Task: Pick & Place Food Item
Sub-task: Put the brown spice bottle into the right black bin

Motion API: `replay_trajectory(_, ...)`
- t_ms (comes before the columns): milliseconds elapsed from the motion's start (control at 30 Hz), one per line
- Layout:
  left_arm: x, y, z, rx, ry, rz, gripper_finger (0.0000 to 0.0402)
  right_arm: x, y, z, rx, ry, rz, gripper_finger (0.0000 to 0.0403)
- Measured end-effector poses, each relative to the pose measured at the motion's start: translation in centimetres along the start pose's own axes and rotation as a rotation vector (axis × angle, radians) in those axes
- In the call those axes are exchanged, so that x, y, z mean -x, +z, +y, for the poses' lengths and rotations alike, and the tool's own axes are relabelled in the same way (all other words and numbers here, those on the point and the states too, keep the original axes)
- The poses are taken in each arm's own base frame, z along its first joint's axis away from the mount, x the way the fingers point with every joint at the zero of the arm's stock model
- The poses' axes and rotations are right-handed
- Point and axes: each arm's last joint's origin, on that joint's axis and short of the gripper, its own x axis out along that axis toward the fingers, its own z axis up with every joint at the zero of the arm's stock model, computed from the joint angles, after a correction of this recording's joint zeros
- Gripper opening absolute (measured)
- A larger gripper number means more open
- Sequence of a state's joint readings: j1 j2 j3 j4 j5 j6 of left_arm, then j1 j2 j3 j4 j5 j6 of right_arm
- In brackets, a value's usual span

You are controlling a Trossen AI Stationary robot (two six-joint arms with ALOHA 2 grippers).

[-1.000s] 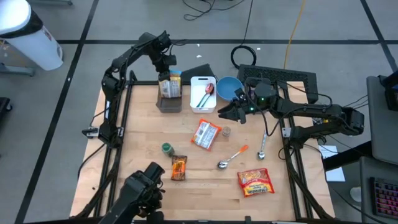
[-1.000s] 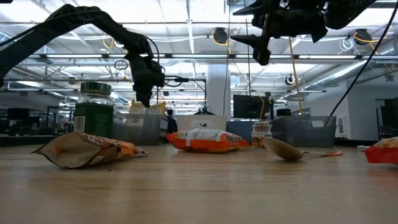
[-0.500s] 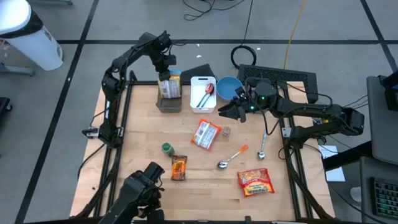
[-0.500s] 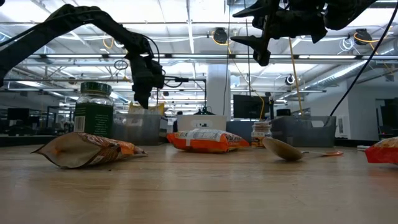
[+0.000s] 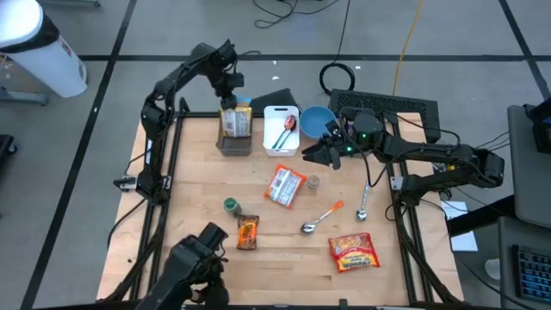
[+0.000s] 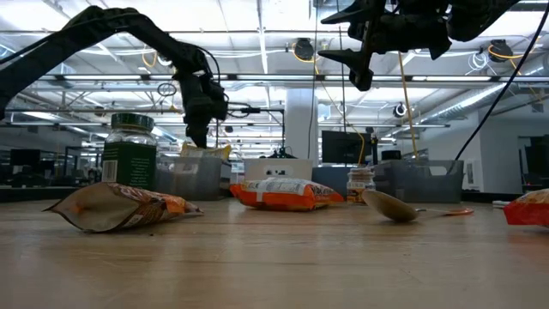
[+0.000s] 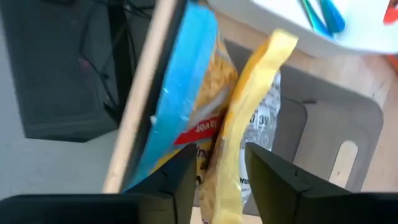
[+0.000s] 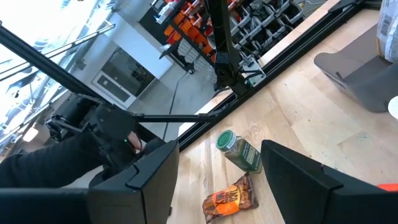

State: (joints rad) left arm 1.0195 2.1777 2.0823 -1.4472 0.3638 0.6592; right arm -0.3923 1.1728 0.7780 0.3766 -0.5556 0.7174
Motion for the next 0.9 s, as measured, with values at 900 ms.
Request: replay_trajectory(900, 15.7, 0.5, -12.6, -0.029, 0.083, -0.529, 0.0170, 0.0, 0.3, -0.2, 0.056, -0.090, -0.084, 0.0222)
